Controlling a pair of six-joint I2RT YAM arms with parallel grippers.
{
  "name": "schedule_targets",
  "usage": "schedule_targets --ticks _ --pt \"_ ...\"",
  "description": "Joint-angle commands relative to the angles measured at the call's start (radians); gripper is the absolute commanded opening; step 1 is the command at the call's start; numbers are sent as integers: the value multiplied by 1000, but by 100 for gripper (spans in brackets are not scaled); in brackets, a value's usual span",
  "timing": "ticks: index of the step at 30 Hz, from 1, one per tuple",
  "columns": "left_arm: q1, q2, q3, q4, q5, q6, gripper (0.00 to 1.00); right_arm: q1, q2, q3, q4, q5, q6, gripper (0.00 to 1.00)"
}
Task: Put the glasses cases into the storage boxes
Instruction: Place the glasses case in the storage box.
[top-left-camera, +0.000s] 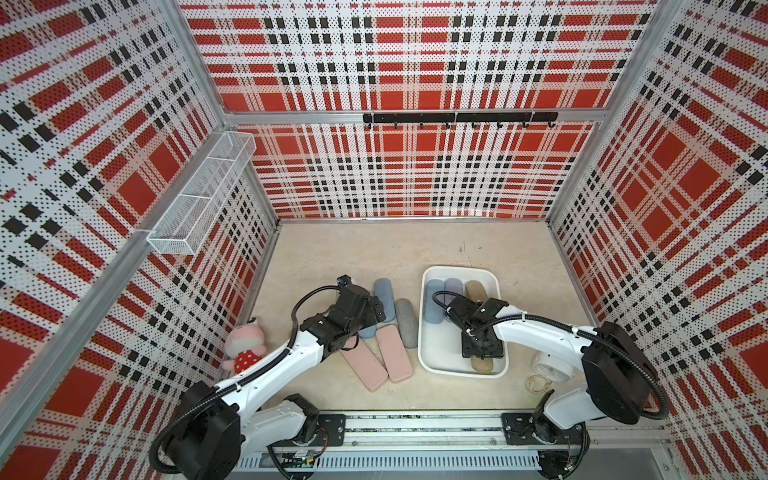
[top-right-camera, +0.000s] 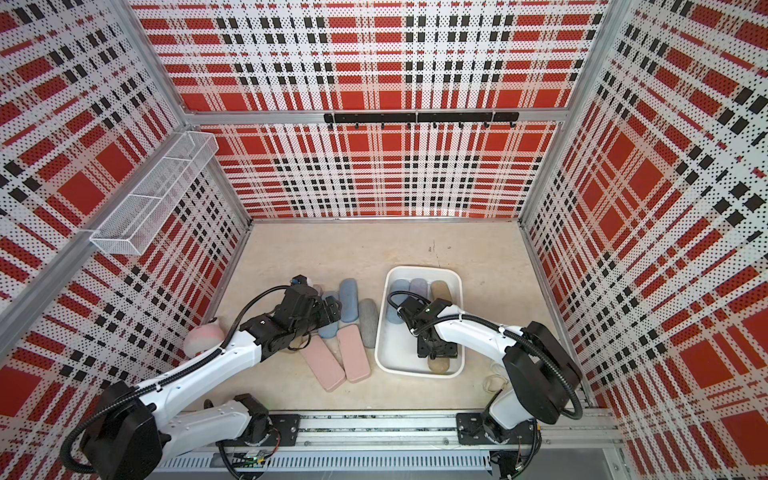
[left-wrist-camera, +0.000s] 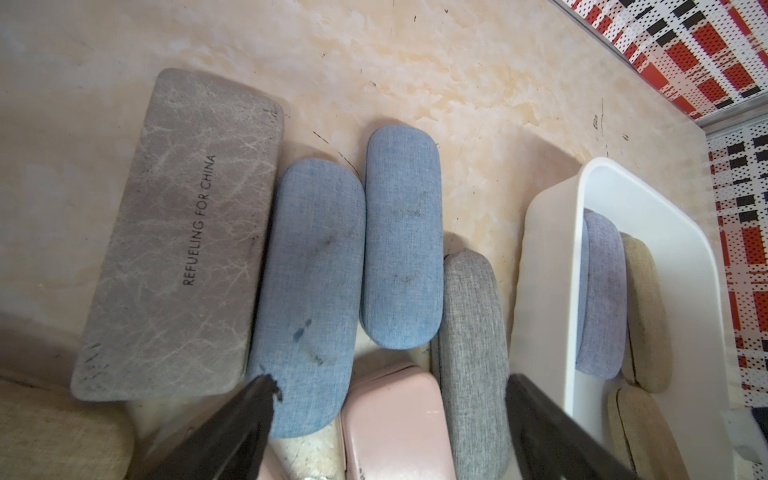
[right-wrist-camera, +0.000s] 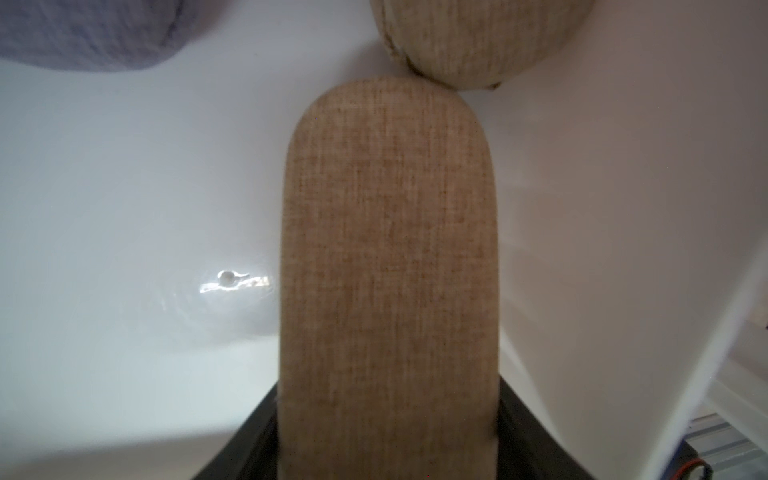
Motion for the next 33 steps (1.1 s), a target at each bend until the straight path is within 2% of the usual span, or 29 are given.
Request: schedule_targets --ticks 1,3,8,11,17,22,33 --pt "-2 -13 -7 -18 -20 8 90 -7 17 17 7 56 -10 60" --pt "-2 -16 -10 -22 -24 10 90 -6 27 17 11 64 -14 62" --pt "0 -22 -18 -30 -27 8 90 -7 56 14 24 62 -12 77" --pt "2 -23 -21 -35 -29 7 90 -5 55 24 13 77 -10 81" --pt "6 -31 -20 -46 -36 5 90 -4 41 55 -37 129 -1 81" --pt "14 -34 -14 -54 -36 8 90 5 58 68 -66 176 22 74" --pt "32 -68 -24 -82 -27 7 90 78 118 110 -142 243 75 74"
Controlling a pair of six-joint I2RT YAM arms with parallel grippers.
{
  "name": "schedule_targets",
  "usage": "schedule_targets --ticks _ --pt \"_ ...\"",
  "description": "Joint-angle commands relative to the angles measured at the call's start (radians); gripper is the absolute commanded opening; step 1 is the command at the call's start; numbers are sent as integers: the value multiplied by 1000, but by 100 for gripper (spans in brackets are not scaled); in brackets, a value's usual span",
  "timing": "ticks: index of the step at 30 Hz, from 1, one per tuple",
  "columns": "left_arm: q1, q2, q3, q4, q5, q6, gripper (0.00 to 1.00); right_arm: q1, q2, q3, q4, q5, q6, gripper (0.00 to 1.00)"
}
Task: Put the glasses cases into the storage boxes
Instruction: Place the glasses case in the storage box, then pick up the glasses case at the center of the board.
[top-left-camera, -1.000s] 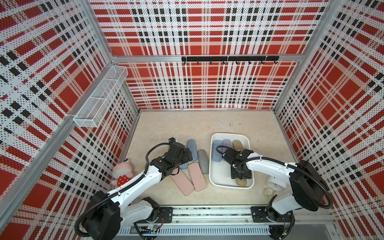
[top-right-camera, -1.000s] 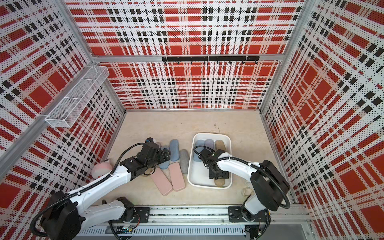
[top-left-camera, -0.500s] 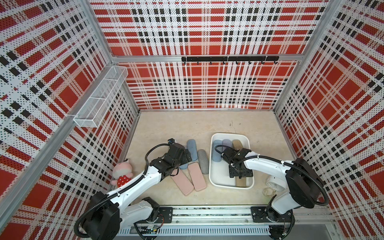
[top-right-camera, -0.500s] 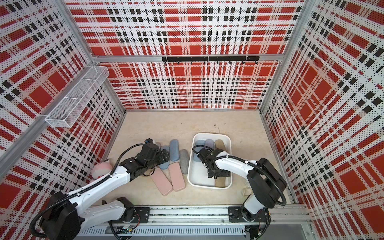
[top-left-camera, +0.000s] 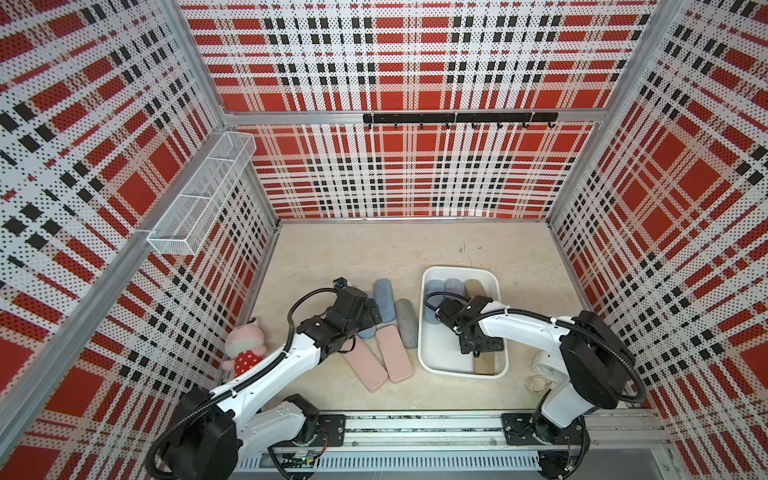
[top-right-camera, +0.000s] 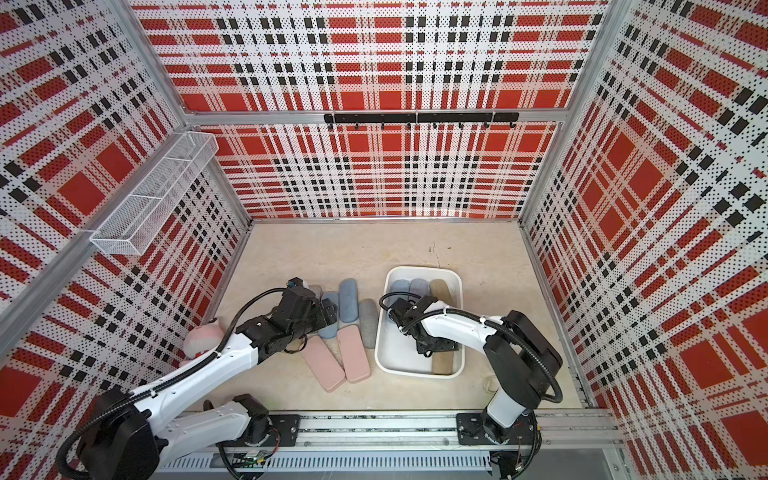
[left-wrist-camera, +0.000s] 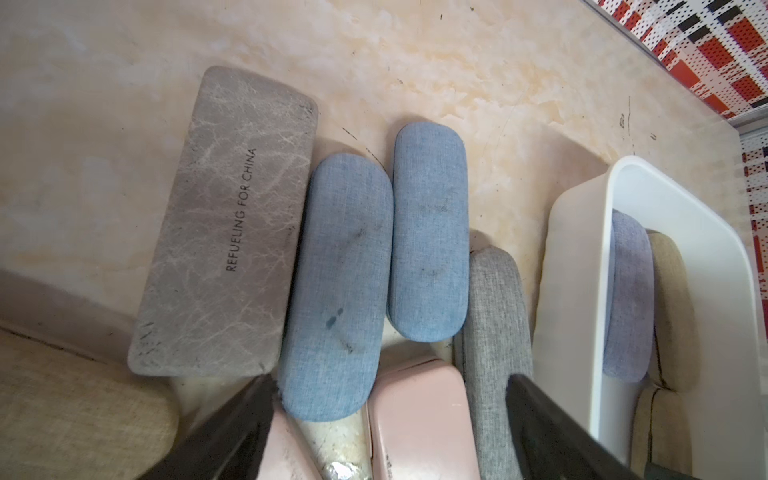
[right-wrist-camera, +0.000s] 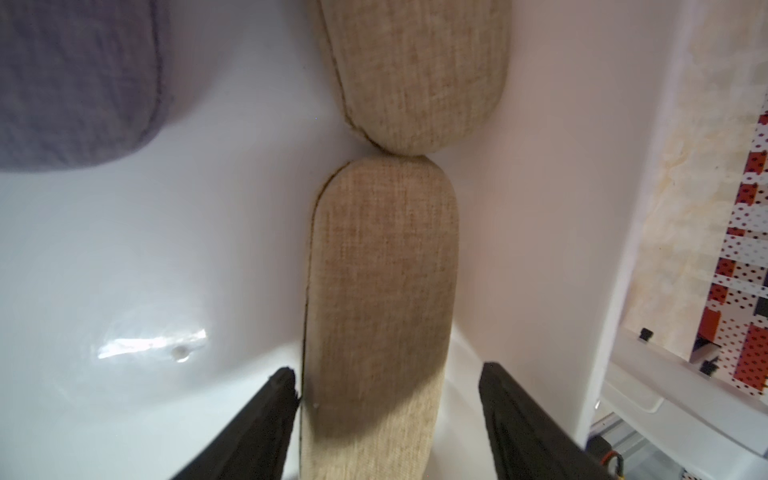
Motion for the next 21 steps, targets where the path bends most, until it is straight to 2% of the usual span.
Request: schedule_targets --ticks 1,6,8,10,15,21 --pt "15 -32 -16 -25 -3 5 91 20 -2 28 -49 45 45 74" --pt "6 -68 -31 -57 -3 -18 92 49 -30 104 -72 49 52 78" --pt "-3 -91 -47 -65 -14 -37 93 61 -51 142 -75 55 57 85" --pt "-8 -105 -62 -77 -35 -48 93 80 -81 181 -64 73 66 100" --pt "1 -74 -54 -94 -85 -48 95 131 -152 265 -38 169 145 100" --pt "77 1 -26 0 2 -24 92 145 -268 225 129 156 159 100"
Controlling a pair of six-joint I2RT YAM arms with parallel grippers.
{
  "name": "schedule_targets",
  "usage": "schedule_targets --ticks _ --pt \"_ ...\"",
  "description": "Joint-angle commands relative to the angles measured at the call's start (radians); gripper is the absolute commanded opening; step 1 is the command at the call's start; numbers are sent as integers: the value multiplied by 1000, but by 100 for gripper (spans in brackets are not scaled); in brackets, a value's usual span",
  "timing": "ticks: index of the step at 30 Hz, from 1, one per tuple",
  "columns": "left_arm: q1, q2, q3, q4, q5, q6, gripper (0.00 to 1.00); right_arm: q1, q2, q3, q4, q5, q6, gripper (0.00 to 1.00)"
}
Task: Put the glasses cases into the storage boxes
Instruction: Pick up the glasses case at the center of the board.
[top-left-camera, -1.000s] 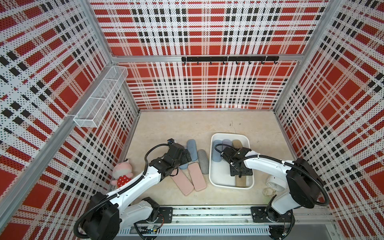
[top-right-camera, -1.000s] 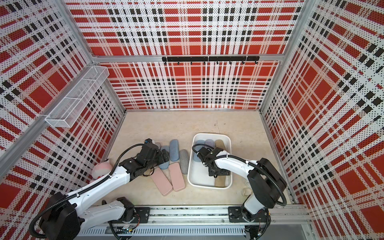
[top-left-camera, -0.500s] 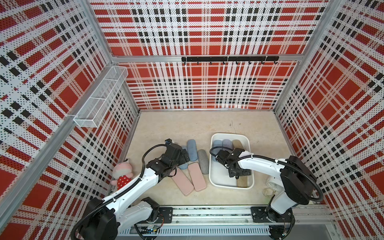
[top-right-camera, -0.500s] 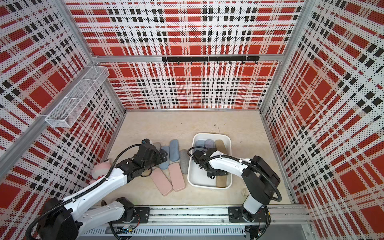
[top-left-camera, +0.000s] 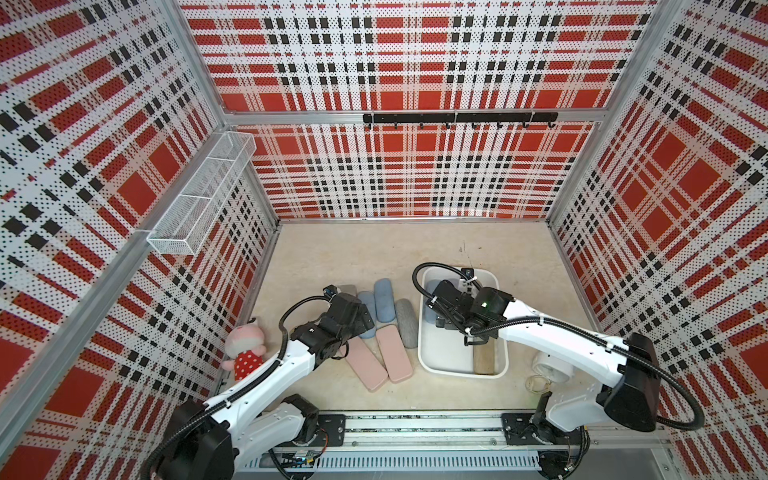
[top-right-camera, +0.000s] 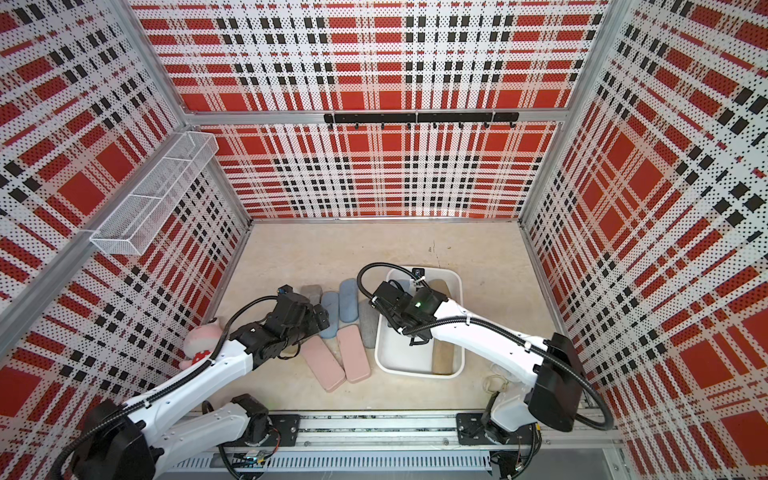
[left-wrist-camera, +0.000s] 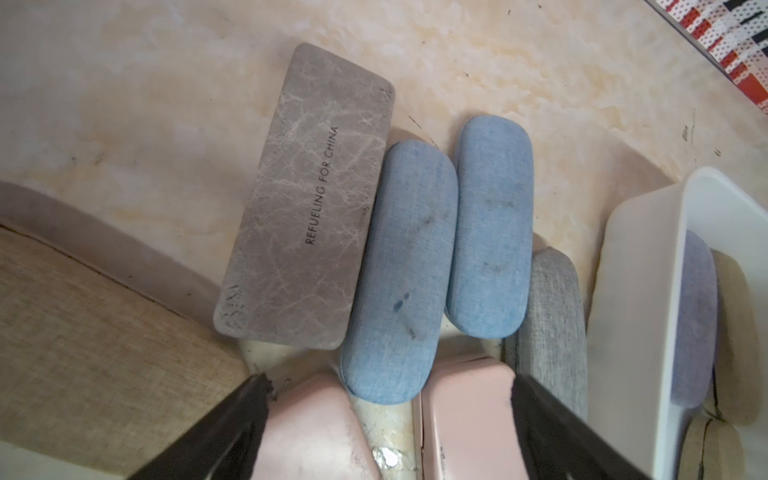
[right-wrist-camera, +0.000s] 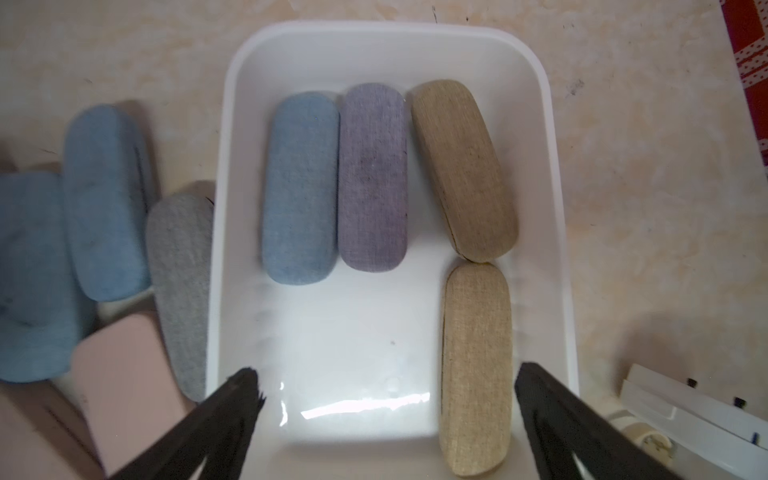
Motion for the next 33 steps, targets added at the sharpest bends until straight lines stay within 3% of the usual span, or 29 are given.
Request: schedule_targets --ticks 1,5,10,16,21,27,33 --pt "34 51 48 54 37 27 91 6 -89 -49 149 -7 14 100" --pt "87 93 85 33 41 53 89 6 -144 -95 296 -92 -34 90" --pt "171 36 53 -21 -9 7 92 6 -117 -91 309 -121 -45 83" --pt "250 -81 -3 -140 -85 -131 100 9 -68 -107 338 -168 -59 82" --pt "421 -158 -73 -143 -37 -190 98 14 -37 -90 335 -184 -80 82" --pt "529 -66 -74 -102 35 -150 100 20 -27 -87 332 -193 -97 80" --pt "569 48 -93 -30 85 -133 99 21 -24 -107 346 -203 -93 75"
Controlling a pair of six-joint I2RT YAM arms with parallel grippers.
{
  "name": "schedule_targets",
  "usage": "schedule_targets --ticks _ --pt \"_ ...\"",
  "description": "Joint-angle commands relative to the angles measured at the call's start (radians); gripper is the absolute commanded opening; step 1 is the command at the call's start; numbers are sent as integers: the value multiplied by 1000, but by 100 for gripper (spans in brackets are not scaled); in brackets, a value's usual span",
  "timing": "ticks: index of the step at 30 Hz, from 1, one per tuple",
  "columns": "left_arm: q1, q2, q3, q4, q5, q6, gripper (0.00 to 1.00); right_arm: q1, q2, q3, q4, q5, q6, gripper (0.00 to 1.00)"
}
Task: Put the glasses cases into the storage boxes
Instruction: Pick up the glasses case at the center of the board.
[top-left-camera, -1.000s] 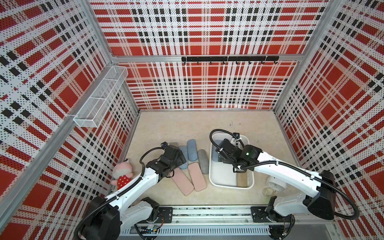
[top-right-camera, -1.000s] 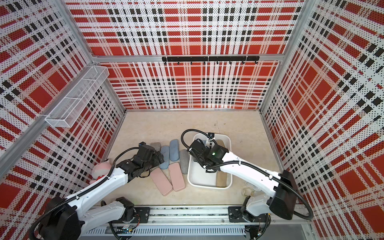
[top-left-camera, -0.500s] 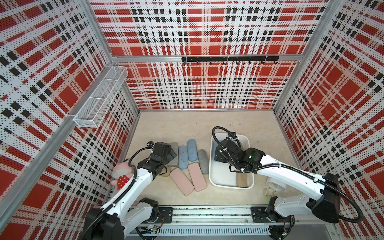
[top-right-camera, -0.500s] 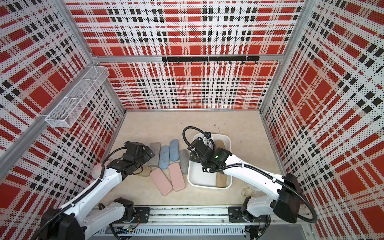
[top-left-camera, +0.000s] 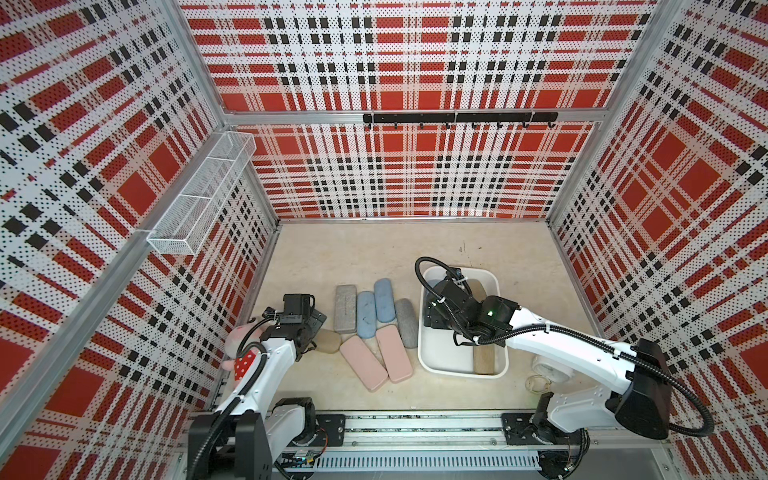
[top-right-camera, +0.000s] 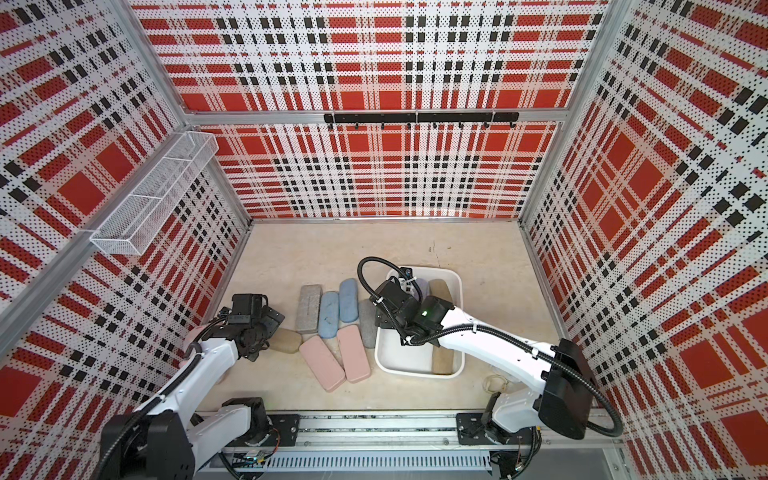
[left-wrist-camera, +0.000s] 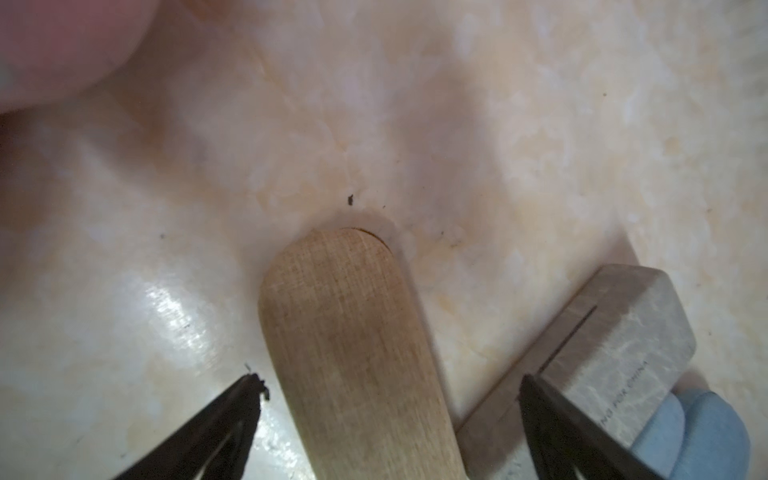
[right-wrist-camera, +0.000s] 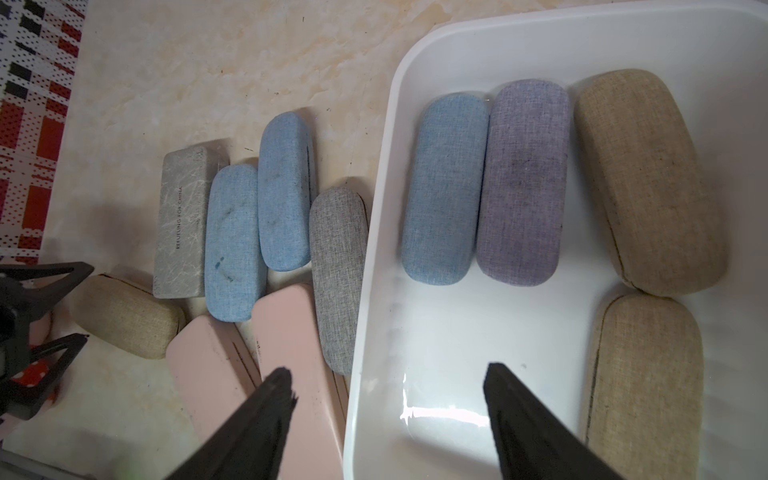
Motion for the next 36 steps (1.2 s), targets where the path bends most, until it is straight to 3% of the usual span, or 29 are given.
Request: schedule_targets --ticks 1,17,36 --pt "16 40 -19 51 37 17 99 7 9 -8 12 2 1 73" --pt "-35 201 -14 117 58 62 86 7 28 23 -18 31 -13 69" --pt "-102 207 27 94 -7 120 70 6 26 36 -50 68 -4 64"
